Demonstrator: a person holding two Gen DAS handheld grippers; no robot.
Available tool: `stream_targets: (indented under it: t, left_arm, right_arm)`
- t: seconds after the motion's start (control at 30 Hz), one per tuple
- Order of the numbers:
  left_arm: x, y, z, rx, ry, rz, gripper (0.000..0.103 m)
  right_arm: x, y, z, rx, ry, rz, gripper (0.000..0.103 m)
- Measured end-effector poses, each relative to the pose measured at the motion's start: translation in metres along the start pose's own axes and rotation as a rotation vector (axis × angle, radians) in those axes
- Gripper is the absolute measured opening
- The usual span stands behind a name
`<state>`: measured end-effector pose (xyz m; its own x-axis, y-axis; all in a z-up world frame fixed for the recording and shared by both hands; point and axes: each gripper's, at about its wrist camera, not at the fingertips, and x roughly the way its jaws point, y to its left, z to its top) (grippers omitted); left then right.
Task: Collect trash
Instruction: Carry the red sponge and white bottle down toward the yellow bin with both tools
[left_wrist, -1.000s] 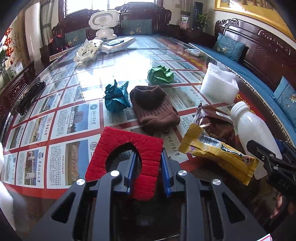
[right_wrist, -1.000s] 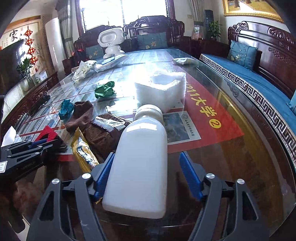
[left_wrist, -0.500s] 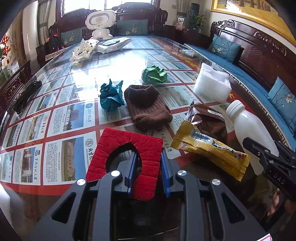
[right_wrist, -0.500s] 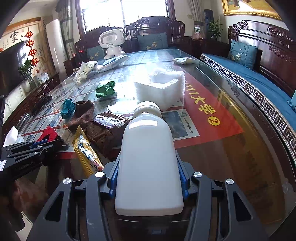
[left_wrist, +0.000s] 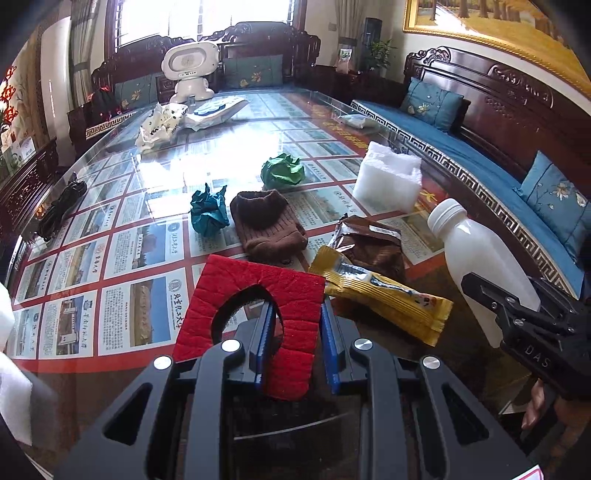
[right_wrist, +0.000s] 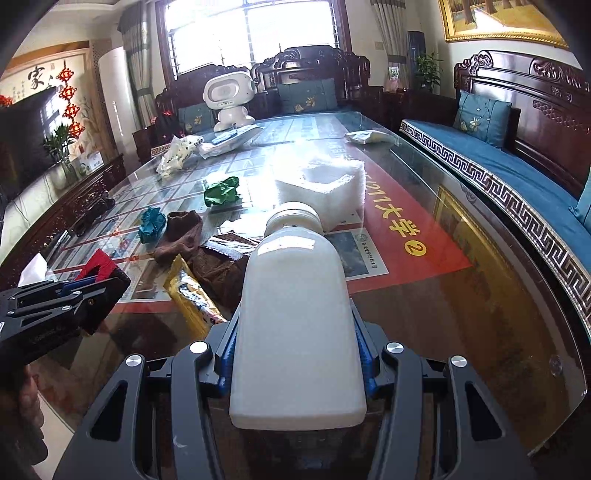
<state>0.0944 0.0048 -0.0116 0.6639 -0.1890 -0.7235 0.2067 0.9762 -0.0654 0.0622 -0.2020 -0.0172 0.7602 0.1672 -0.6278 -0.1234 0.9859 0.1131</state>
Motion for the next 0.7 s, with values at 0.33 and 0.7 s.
stream_targets:
  t: [0.33, 0.7]
  left_arm:
    - [-0.052, -0.019, -0.029, 0.005, -0.038, -0.018, 0.024]
    - [-0.096, -0.056, -0.076, 0.056, -0.039, -0.086, 0.024]
  right_arm:
    - [-0.063, 0.017, -0.016, -0.050, -0.065, 0.048, 0.049]
    - [-0.132, 0.024, -0.063, -0.077, -0.089, 0.090, 0.049]
